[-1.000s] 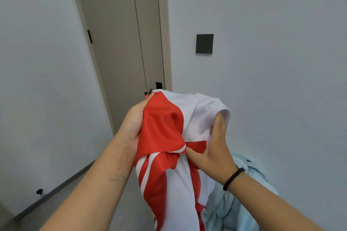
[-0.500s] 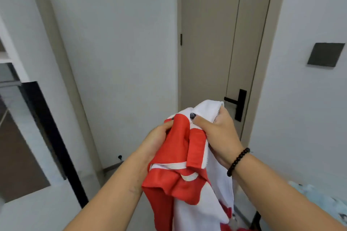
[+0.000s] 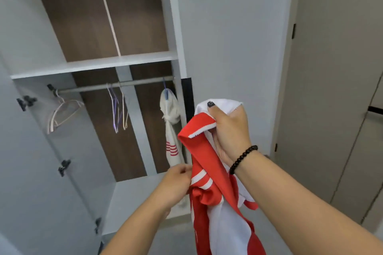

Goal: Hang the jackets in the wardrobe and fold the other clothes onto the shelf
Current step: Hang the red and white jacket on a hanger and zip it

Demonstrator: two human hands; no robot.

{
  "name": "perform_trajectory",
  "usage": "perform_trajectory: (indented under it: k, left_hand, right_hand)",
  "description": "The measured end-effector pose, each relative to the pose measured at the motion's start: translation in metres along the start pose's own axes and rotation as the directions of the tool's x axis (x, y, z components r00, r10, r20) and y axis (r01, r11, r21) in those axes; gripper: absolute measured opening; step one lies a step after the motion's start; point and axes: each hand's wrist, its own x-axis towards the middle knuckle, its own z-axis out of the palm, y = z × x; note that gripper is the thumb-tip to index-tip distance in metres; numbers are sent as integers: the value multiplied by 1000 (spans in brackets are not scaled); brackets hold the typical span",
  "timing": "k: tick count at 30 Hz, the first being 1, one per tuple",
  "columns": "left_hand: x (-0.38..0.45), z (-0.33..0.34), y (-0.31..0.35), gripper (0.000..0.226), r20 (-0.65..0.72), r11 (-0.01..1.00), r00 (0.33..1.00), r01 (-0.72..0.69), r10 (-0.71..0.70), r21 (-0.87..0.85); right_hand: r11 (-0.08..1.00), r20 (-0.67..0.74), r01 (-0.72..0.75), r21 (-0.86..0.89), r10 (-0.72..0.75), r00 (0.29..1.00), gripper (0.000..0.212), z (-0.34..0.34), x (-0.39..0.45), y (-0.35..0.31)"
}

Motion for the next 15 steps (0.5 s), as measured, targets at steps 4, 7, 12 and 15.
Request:
perform_trajectory:
  k: [4,7,12,15]
  left_hand:
    - [-14,-55,-26,21,-404,979,902,-192,151,-62]
    - [-30,-83,-38,35,-725,902,600,-425,337,67]
    - [-40,-103,-64,35,-839,756,238,-595,490,273]
    - [-32,-113,-86,35,-838,768,172,-523,518,368]
  right_hand:
    - [986,106,82,-143,-67,992,36,66,1,21]
    - [972,167,115,-206,-81,983,34,104,1,34]
    - [985,244,63,-161,-22,970,28,149,-4,65]
    - [994,332,-2,-106,37,942,28,170,-5,81]
